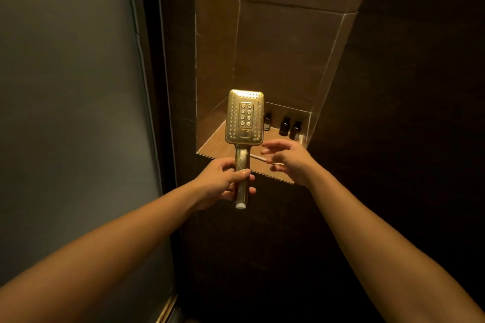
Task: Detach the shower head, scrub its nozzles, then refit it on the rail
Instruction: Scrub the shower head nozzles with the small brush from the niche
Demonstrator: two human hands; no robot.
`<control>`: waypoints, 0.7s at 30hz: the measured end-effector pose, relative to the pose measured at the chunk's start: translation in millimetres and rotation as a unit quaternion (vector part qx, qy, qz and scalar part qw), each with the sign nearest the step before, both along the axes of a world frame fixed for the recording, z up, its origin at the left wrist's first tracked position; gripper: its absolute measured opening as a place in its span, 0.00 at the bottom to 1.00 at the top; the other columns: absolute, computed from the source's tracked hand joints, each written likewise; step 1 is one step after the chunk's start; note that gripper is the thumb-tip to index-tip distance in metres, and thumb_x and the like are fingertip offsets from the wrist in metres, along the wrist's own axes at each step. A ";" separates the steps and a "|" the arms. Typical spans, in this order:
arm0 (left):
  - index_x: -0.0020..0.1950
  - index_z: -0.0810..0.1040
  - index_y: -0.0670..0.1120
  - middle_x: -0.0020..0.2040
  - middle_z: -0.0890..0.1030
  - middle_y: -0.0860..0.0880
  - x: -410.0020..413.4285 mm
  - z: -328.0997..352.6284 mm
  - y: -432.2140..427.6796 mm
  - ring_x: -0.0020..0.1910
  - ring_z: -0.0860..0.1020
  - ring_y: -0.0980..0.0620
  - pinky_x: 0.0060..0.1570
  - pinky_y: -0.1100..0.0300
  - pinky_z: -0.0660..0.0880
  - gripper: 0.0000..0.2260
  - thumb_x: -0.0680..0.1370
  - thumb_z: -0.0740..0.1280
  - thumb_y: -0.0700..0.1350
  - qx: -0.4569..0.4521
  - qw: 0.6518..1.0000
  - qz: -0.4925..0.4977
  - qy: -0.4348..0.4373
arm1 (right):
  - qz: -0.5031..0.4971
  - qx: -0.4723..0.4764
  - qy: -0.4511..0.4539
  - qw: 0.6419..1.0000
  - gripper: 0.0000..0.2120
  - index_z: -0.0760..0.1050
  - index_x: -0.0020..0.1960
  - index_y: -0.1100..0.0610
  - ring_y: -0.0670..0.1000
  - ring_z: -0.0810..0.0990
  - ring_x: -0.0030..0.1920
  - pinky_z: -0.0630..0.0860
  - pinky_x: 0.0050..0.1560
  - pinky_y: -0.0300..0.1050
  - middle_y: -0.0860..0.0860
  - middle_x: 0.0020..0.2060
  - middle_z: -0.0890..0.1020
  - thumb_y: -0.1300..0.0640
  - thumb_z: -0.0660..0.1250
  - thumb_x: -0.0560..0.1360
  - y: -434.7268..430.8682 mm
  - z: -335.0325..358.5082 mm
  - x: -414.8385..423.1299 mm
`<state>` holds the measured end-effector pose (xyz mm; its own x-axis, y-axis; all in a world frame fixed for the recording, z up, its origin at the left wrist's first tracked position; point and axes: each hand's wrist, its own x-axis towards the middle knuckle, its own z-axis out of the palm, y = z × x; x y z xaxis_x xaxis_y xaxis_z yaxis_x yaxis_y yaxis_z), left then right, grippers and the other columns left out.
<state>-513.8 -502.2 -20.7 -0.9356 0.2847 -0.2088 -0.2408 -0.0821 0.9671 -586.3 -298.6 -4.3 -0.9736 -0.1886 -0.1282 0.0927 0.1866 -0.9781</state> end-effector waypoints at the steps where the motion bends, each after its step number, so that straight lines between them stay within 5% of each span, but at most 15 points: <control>1: 0.63 0.74 0.44 0.57 0.82 0.40 -5.8 1.7 2.1 0.51 0.84 0.42 0.50 0.45 0.81 0.12 0.79 0.66 0.39 0.000 1.000 0.005 -0.002 | -0.028 0.024 0.030 0.999 0.18 0.79 0.55 0.58 0.52 0.79 0.45 0.78 0.43 0.45 0.56 0.50 0.81 0.74 0.59 0.75 -0.4 -3.2 -9.8; 4: 0.61 0.75 0.44 0.57 0.82 0.40 -21.2 2.0 6.0 0.52 0.84 0.41 0.52 0.44 0.80 0.11 0.79 0.66 0.39 0.000 1.000 0.025 -0.007 | -0.066 0.104 0.105 0.987 0.16 0.78 0.58 0.57 0.50 0.78 0.48 0.76 0.36 0.36 0.54 0.51 0.80 0.71 0.60 0.77 -6.9 -19.2 -36.6; 6: 0.61 0.75 0.44 0.57 0.82 0.40 -29.9 -0.8 6.9 0.52 0.84 0.40 0.53 0.42 0.80 0.11 0.79 0.67 0.39 0.004 0.999 0.040 -0.012 | -0.051 0.203 0.156 0.965 0.16 0.76 0.63 0.57 0.50 0.78 0.54 0.76 0.42 0.34 0.52 0.55 0.80 0.66 0.63 0.78 -10.6 -33.3 -54.0; 10: 0.60 0.75 0.45 0.56 0.83 0.40 -44.0 -8.2 4.8 0.52 0.84 0.40 0.55 0.39 0.79 0.11 0.78 0.67 0.38 0.008 0.998 0.059 -0.021 | -0.009 0.396 0.191 0.898 0.19 0.74 0.67 0.53 0.55 0.72 0.65 0.72 0.65 0.51 0.53 0.62 0.77 0.56 0.67 0.77 -14.3 -58.4 -77.7; 13: 0.61 0.75 0.45 0.56 0.83 0.40 -53.1 -11.2 1.0 0.52 0.84 0.40 0.55 0.39 0.78 0.12 0.78 0.67 0.39 0.009 0.998 0.063 -0.021 | 0.020 0.492 0.176 0.852 0.15 0.77 0.63 0.51 0.55 0.70 0.62 0.71 0.64 0.55 0.51 0.59 0.75 0.51 0.66 0.77 -16.7 -67.6 -82.2; 21: 0.60 0.75 0.45 0.55 0.83 0.39 -66.0 -7.5 -10.4 0.52 0.84 0.40 0.50 0.44 0.81 0.10 0.79 0.67 0.38 0.025 0.998 0.053 -0.023 | 0.025 0.446 0.140 0.884 0.04 0.77 0.51 0.56 0.51 0.78 0.49 0.78 0.52 0.48 0.52 0.47 0.78 0.61 0.67 0.76 -28.8 -59.3 -86.2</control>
